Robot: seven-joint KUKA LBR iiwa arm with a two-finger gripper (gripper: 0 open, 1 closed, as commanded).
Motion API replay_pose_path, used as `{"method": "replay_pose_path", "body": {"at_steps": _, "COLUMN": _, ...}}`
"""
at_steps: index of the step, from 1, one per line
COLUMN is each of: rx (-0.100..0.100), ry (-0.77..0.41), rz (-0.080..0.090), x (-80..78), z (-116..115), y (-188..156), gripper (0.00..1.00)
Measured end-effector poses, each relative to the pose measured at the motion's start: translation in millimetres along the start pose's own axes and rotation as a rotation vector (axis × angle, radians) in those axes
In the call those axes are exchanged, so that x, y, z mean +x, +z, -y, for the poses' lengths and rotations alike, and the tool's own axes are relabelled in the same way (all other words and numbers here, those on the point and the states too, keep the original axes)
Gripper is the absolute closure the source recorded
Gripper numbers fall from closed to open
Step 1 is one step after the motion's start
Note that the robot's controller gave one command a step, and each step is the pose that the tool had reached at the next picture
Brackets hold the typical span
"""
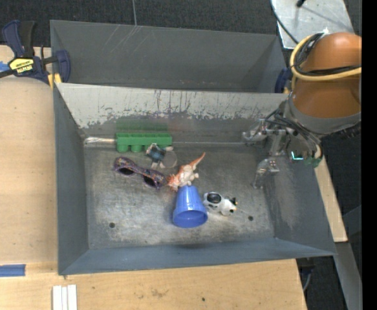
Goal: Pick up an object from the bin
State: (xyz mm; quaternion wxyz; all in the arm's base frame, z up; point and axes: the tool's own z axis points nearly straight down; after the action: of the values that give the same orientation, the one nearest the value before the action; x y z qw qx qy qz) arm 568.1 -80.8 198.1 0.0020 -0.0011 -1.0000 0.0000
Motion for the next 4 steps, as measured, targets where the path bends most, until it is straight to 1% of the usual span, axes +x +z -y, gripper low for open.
{"method": "replay_pose_path", "body": {"at_steps": 1, "rx": 0.001, "ry": -0.002, "rz": 0.008, "x": -1.7, "z": 0, "y": -4, "gripper": 0.00}}
{"method": "replay_pose_path", "body": {"at_steps": 2, "rx": 0.000, "ry": 0.006, "rz": 0.010, "x": 15.4, "z": -41, "y": 59, "gripper": 0.00}}
{"method": "replay_pose_path", "body": {"at_steps": 3, "rx": 0.000, "ry": -0.113, "rz": 0.004, "x": 43.7, "z": -61, "y": 65, "gripper": 0.00}}
{"method": "replay_pose_path", "body": {"at_steps": 4, "rx": 0.000, "ry": 0.026, "rz": 0.009, "x": 36.4, "z": -41, "y": 63, "gripper": 0.00}}
